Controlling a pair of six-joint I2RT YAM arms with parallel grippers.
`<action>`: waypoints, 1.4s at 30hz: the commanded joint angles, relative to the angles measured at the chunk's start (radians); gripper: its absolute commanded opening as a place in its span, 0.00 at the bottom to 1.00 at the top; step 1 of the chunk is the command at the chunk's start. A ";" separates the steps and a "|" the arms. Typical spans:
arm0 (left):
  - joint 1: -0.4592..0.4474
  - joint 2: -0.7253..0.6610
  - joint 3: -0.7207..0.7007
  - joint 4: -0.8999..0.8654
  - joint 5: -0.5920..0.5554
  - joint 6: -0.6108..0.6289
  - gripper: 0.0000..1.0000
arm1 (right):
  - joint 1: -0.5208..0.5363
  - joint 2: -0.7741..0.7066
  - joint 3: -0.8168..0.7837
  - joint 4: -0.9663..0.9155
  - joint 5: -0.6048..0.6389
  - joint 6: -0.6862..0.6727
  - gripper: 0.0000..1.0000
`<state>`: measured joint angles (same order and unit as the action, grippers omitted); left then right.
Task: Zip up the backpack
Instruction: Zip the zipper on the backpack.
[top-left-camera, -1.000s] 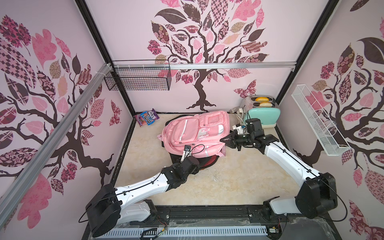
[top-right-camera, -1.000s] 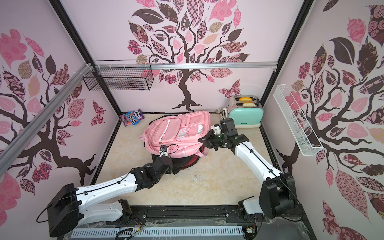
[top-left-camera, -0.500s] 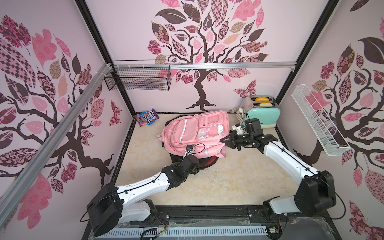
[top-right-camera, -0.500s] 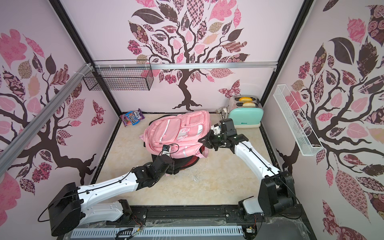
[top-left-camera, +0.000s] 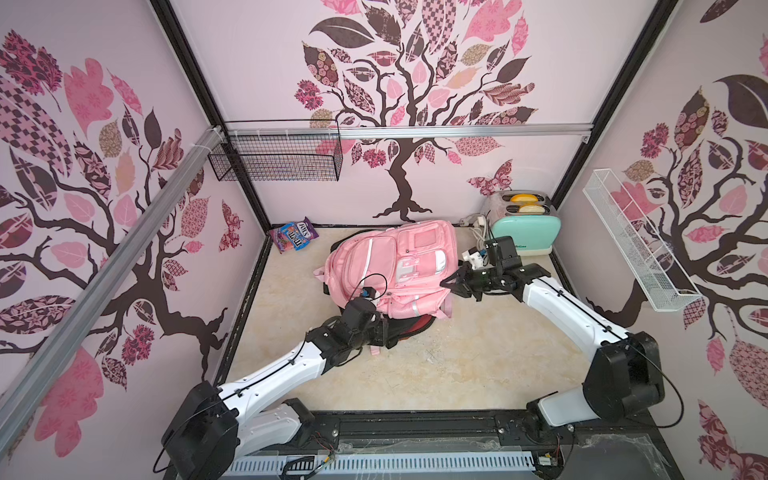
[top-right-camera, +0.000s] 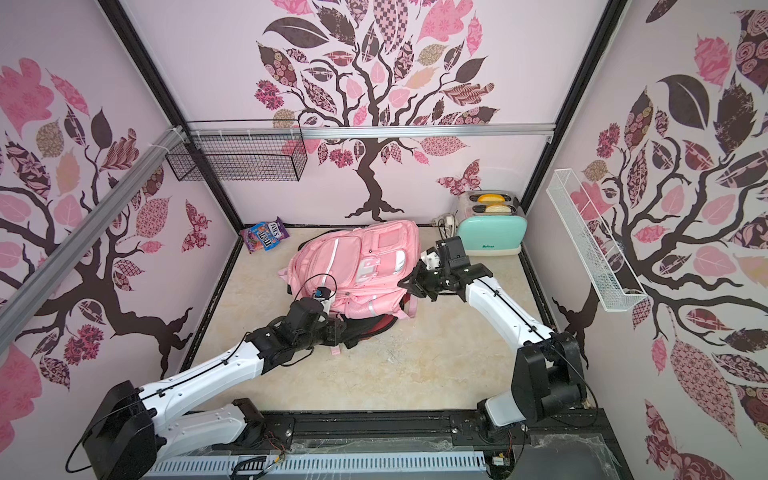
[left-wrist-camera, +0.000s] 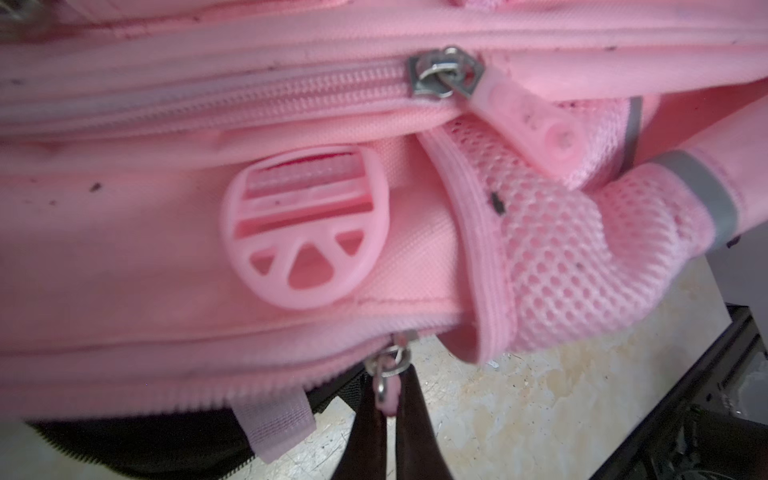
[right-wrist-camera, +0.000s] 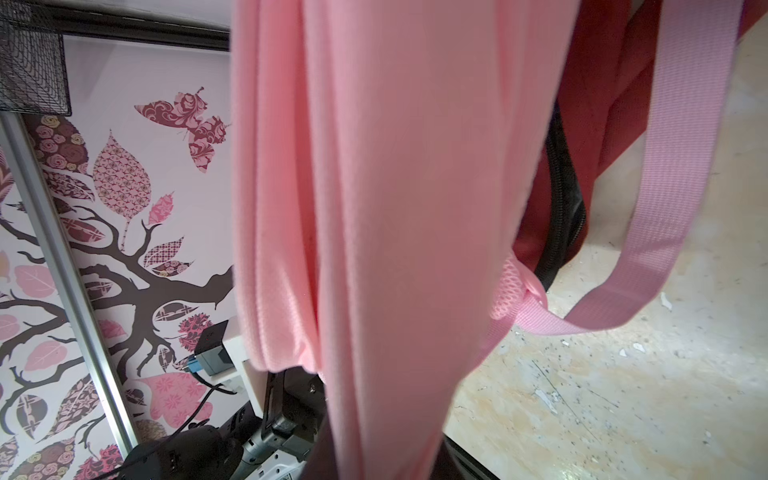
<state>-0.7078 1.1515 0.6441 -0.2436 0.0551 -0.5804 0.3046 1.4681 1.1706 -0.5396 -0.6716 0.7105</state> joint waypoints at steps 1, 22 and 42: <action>0.037 0.021 -0.024 0.053 0.131 -0.072 0.00 | -0.009 -0.001 0.071 0.061 0.065 -0.088 0.00; 0.131 0.106 0.068 -0.150 0.111 -0.046 0.00 | -0.034 0.034 0.126 -0.048 0.156 -0.217 0.00; 0.139 0.076 0.022 -0.061 0.138 -0.034 0.59 | -0.050 0.052 0.110 -0.033 0.096 -0.214 0.00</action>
<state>-0.5720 1.2308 0.6640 -0.3325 0.2104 -0.6285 0.2714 1.5314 1.2358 -0.6647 -0.5941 0.5152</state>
